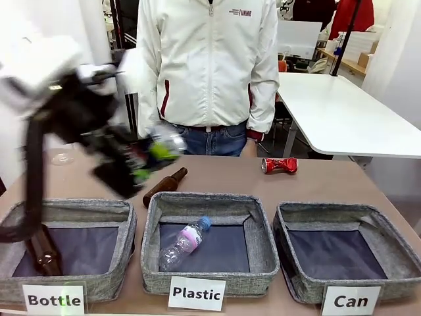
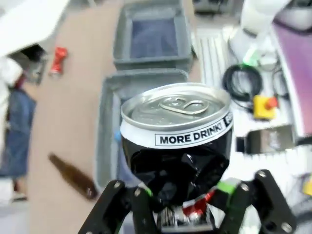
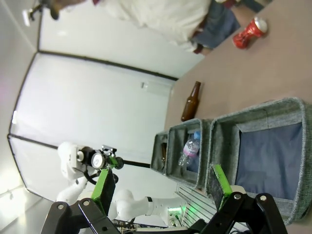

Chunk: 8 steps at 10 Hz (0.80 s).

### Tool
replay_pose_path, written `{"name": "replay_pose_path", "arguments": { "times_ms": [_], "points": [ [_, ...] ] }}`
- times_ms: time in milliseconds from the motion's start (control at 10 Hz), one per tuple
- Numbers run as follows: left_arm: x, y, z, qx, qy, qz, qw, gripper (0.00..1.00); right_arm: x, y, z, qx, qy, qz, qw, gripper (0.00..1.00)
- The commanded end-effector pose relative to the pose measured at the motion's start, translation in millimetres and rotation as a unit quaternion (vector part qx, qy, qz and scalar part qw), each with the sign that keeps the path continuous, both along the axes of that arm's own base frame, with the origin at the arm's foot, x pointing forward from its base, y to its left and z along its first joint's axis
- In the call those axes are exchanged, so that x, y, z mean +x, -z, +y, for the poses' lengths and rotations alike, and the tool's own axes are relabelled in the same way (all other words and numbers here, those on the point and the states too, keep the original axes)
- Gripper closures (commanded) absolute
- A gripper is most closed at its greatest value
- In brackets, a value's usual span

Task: Sort the can waste into the basket.
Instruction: Pick up the can waste from the table and place it in the right Fabric basket.

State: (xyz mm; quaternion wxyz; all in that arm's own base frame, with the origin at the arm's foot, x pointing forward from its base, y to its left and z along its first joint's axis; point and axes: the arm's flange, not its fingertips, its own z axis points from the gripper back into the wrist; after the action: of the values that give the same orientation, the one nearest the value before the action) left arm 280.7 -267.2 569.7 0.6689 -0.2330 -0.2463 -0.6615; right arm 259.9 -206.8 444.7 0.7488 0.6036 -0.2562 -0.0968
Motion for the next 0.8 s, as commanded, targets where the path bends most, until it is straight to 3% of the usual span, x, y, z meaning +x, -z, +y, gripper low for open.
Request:
{"name": "replay_pose_path", "arguments": {
  "times_ms": [0,300,500,700],
  "points": [
    [52.1,-2.6,-75.9,0.007,-0.011,-0.049,0.999,1.00,1.8,-1.8,-1.5,0.002,0.001,-0.018,1.000,0.00],
    [70.6,39.9,-200.4,0.026,-0.026,-0.108,0.993,1.00,1.8,-1.8,-1.5,0.002,0.001,-0.018,1.000,0.00],
    [71.4,49.2,-253.3,0.008,-0.024,-0.102,0.994,1.00,1.8,-1.8,-1.5,0.002,0.001,-0.018,1.000,0.00],
    [62.2,68.1,-295.6,0.003,0.011,-0.085,0.996,1.00,-10.0,-0.7,-22.6,-0.013,0.028,0.014,0.999,0.00]
  ]
}}
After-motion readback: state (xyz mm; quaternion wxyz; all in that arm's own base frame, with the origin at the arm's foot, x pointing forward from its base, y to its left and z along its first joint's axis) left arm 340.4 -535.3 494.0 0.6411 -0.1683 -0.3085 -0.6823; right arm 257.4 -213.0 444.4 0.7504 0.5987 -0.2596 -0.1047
